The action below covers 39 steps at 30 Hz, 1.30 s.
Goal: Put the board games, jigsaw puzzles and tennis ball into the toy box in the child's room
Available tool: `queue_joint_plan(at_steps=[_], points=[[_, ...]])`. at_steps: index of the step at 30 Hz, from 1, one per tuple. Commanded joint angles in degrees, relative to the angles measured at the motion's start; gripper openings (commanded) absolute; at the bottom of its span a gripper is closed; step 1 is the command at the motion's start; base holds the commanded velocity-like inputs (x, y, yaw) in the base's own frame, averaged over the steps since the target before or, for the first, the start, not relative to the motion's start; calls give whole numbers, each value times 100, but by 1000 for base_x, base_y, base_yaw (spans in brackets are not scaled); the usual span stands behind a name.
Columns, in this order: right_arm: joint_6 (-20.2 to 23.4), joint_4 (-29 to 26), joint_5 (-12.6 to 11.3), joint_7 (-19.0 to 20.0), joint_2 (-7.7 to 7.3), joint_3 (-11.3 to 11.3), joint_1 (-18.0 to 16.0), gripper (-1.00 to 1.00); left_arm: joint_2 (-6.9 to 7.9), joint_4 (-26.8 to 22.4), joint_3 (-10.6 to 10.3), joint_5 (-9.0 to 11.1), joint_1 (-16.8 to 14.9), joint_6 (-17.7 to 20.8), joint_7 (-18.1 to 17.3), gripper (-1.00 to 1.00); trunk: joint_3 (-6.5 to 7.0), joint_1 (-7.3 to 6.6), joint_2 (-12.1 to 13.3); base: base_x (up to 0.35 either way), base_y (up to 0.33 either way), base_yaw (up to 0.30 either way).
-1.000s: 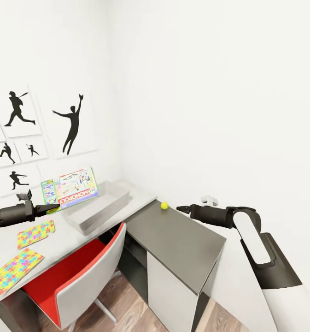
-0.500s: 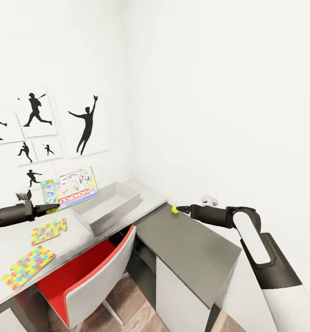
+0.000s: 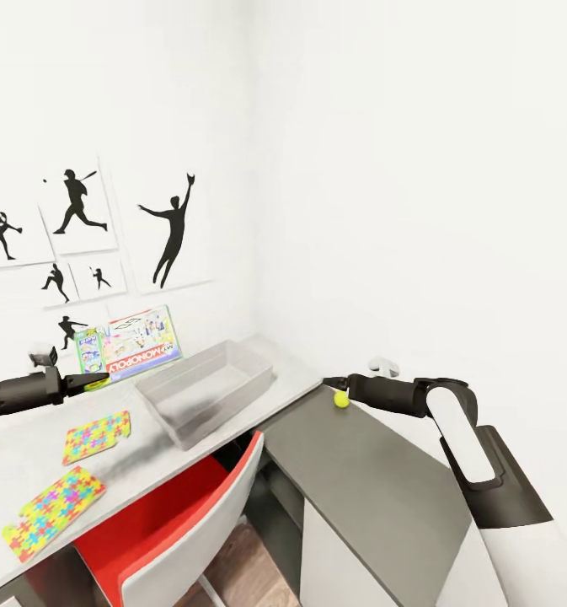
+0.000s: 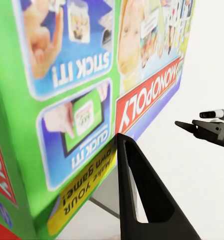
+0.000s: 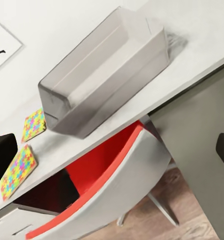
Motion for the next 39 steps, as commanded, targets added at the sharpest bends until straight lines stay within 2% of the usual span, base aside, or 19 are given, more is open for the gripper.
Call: queue_joint_plan(at_steps=[1,24,39], points=[[10,-4,-54,-56,-4,9,-3,100,1,2,1,23,-1,48,-25,-100,-4,5,-4,265,84,2],[10,-2,-54,-48,-12,-25,-3,100,18,2,1,28,0,34,-51,-100,-26,5,-4,138,100,-32],[10,14,-54,-51,-13,-39,-3,100,27,2,1,34,0,29,-58,-100,-88,5,-4,215,86,-65]])
